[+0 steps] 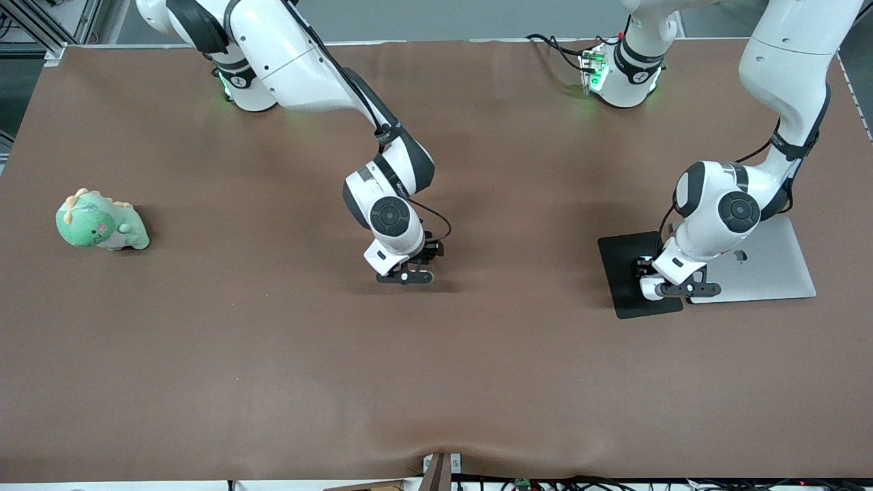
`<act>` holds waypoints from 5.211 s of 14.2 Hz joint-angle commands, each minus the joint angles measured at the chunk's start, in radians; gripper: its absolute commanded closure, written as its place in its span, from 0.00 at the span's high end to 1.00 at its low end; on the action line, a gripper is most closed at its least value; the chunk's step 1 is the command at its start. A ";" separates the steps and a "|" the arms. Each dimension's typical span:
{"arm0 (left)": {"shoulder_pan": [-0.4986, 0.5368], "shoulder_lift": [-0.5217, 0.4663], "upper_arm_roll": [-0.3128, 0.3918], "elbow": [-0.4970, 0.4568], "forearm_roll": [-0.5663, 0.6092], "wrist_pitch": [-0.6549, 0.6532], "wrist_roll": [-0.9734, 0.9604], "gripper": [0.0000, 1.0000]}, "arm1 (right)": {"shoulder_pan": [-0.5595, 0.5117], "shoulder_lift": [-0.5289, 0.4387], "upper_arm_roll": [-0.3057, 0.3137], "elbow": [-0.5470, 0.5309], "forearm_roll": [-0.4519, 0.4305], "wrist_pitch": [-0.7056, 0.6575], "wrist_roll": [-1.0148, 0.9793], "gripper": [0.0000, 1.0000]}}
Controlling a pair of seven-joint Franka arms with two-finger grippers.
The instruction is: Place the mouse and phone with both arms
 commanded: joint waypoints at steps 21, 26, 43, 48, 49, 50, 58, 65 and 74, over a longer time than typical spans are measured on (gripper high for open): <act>0.014 -0.214 -0.049 0.143 0.000 -0.293 -0.017 1.00 | -0.526 -0.469 -0.023 -0.168 -0.024 -0.383 -0.394 0.00; 0.014 -0.351 -0.052 0.258 -0.002 -0.572 -0.012 1.00 | -0.730 -0.503 -0.024 -0.302 -0.119 -0.354 -0.638 0.00; -0.006 -0.451 -0.050 0.694 -0.127 -1.168 0.095 1.00 | -0.930 -0.299 -0.023 -0.523 -0.257 0.068 -0.746 0.03; -0.249 -0.524 0.173 0.613 -0.149 -1.200 0.103 1.00 | -0.936 -0.298 -0.023 -0.523 -0.257 0.077 -0.797 0.31; -0.297 -0.526 0.225 0.611 -0.149 -1.206 0.105 1.00 | -0.938 -0.298 -0.023 -0.525 -0.257 0.077 -0.806 0.38; -0.329 -0.526 0.256 0.611 -0.147 -1.214 0.106 1.00 | -0.941 -0.296 -0.023 -0.525 -0.257 0.074 -0.808 0.62; -0.244 -0.526 0.157 0.612 -0.147 -1.214 0.094 1.00 | -0.898 -0.417 -0.003 -0.404 -0.251 -0.099 -0.795 1.00; -0.251 -0.497 0.155 0.629 -0.137 -1.200 0.091 1.00 | -0.781 -0.604 0.005 -0.091 -0.202 -0.494 -0.719 1.00; -0.242 -0.506 0.165 0.628 -0.137 -1.215 0.095 1.00 | -0.740 -0.796 0.000 0.043 -0.178 -0.820 -0.564 1.00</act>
